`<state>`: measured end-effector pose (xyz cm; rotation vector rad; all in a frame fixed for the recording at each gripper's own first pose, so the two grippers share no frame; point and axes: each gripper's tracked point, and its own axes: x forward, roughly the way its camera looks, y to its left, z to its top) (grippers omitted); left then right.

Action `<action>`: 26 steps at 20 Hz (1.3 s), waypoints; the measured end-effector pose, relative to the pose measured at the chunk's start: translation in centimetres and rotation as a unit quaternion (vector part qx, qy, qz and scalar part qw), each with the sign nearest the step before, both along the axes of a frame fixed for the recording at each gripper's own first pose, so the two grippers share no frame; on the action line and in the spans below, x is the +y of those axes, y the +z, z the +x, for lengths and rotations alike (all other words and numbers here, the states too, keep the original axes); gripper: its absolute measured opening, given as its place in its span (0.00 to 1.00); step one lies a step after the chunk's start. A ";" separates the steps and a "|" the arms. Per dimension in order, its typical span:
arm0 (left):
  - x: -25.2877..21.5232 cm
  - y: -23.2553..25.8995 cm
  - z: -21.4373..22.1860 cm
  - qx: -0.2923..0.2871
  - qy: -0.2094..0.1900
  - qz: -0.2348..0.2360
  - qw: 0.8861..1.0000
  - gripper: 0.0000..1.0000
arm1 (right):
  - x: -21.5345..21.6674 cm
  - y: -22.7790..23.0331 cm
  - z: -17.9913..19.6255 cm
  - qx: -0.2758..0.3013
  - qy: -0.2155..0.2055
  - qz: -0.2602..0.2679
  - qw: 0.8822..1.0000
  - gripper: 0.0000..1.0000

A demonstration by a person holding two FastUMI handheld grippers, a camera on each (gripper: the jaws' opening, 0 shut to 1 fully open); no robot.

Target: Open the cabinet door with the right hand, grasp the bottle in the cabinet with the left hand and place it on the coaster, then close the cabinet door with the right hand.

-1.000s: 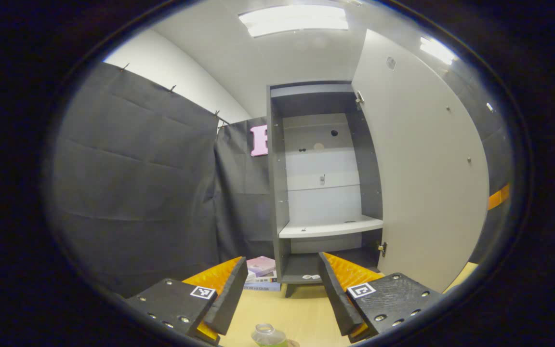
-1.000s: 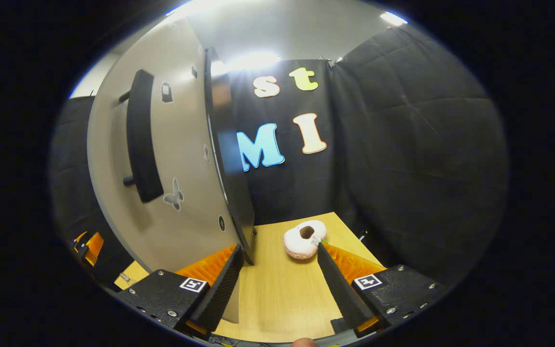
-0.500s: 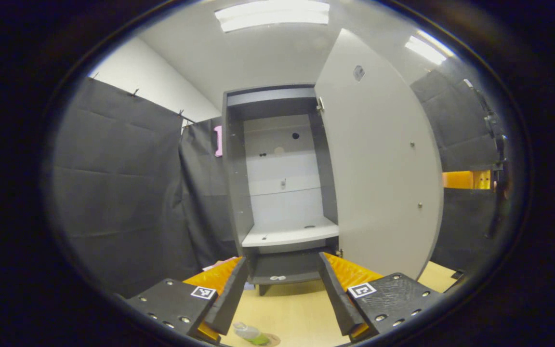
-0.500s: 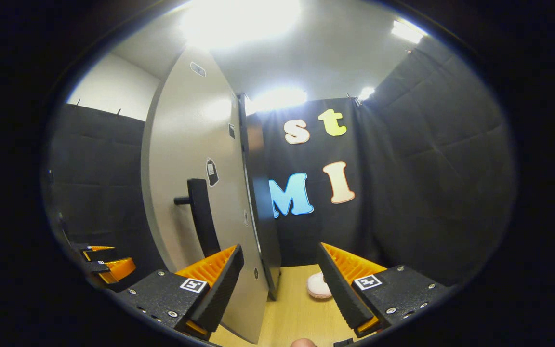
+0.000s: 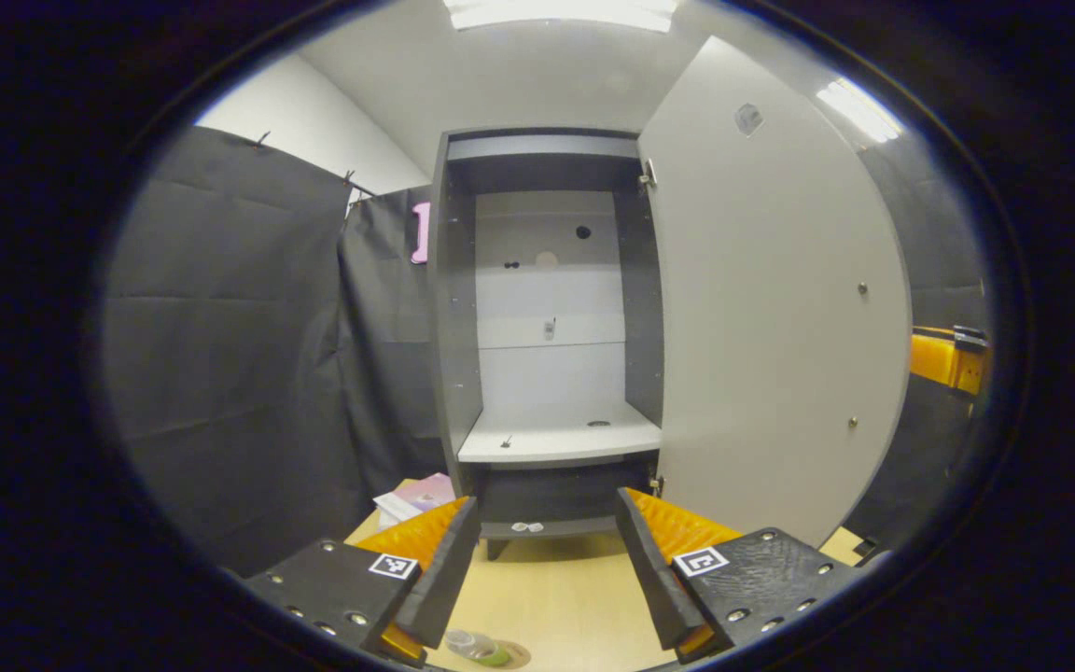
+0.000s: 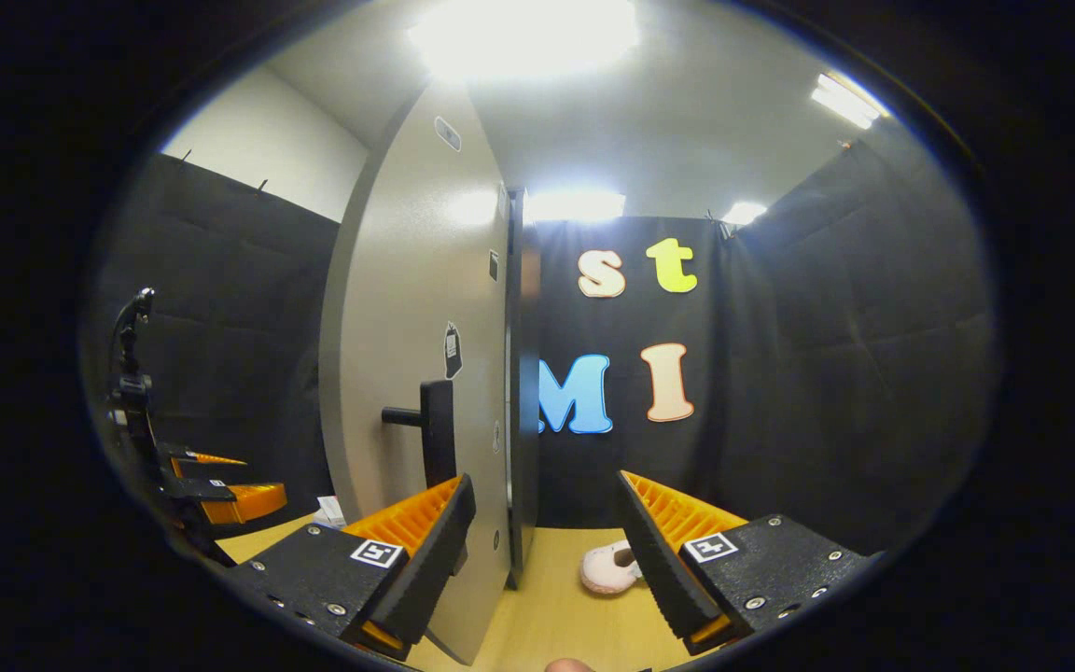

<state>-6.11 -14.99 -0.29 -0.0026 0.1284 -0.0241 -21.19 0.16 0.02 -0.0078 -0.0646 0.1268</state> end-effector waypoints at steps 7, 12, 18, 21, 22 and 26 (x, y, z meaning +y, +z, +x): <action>4.7 1.2 3.2 -0.020 0.002 0.025 0.999 0.83 | 5.6 0.3 0.4 0.009 0.039 -0.007 0.999 0.89; 8.9 1.4 5.1 -0.027 0.000 0.035 0.999 0.83 | 9.6 -0.1 1.3 0.019 0.040 0.002 0.999 0.93; 13.1 1.1 7.2 -0.036 -0.011 0.030 0.999 0.83 | 14.3 -0.2 2.4 0.024 0.030 0.005 0.999 0.93; 14.6 2.1 7.4 -0.047 -0.016 0.044 0.998 0.83 | 16.1 -0.9 3.0 0.032 0.022 0.013 0.999 0.94; 14.6 2.2 7.5 -0.048 -0.022 0.044 0.998 0.83 | 16.7 -0.9 3.1 0.032 0.021 0.017 0.999 0.94; 15.5 1.4 7.1 -0.038 -0.027 0.058 0.997 0.83 | 19.1 -1.4 4.0 0.038 0.042 0.040 0.998 0.94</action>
